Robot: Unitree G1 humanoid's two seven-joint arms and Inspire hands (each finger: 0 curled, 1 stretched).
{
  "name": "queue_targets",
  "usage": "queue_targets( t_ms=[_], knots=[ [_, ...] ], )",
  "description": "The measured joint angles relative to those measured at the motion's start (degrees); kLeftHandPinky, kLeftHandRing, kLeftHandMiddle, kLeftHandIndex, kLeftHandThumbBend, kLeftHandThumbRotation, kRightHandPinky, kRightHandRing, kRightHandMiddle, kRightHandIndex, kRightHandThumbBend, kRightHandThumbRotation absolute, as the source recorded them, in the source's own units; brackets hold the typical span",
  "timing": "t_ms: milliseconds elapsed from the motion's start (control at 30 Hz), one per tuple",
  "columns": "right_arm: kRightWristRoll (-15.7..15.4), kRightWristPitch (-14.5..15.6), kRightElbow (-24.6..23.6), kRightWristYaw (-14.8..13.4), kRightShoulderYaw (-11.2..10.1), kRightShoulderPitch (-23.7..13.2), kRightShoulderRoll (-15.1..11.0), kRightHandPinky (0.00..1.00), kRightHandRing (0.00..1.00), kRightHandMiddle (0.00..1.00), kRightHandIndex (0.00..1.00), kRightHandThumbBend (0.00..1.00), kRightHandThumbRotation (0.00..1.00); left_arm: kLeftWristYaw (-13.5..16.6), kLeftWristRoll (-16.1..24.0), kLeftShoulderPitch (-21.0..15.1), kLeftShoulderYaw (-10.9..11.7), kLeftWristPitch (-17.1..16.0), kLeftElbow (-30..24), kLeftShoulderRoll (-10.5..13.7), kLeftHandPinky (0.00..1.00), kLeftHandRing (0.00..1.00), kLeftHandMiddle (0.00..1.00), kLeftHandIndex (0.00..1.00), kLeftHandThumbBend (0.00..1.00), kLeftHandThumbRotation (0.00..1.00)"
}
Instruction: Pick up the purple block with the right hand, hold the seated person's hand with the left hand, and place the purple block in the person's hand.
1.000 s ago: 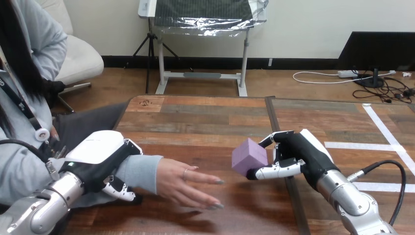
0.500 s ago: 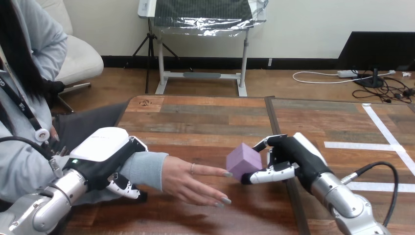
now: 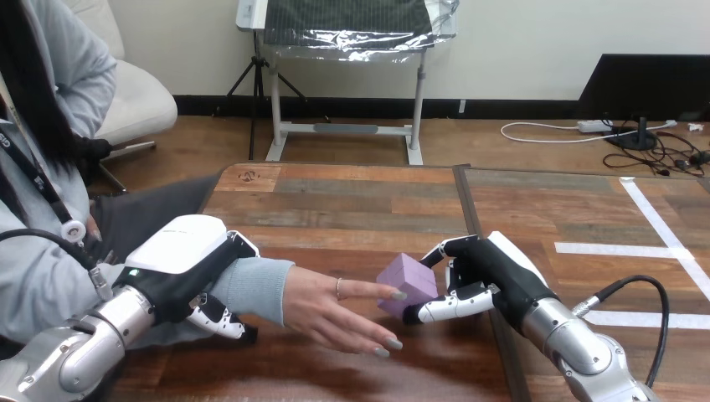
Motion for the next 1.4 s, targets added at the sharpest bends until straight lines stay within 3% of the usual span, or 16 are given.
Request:
queue_targets(
  t_ms=[733, 1400],
  knots=[
    [-0.6, 0.4, -2.0, 1.5, 1.3, -0.1, 0.8, 0.02, 0.07, 0.11, 0.08, 0.54, 0.00, -0.5, 0.0, 0.0, 0.0, 0.4, -0.7, -0.6, 0.20, 0.25, 0.31, 0.32, 0.85, 0.00],
    [-0.7, 2.5, -10.6, 3.8, 2.9, 0.0, 1.6, 0.02, 0.07, 0.11, 0.09, 0.54, 0.00, -0.5, 0.0, 0.0, 0.0, 0.4, -0.7, -1.2, 0.18, 0.24, 0.30, 0.31, 0.87, 0.00]
  ],
)
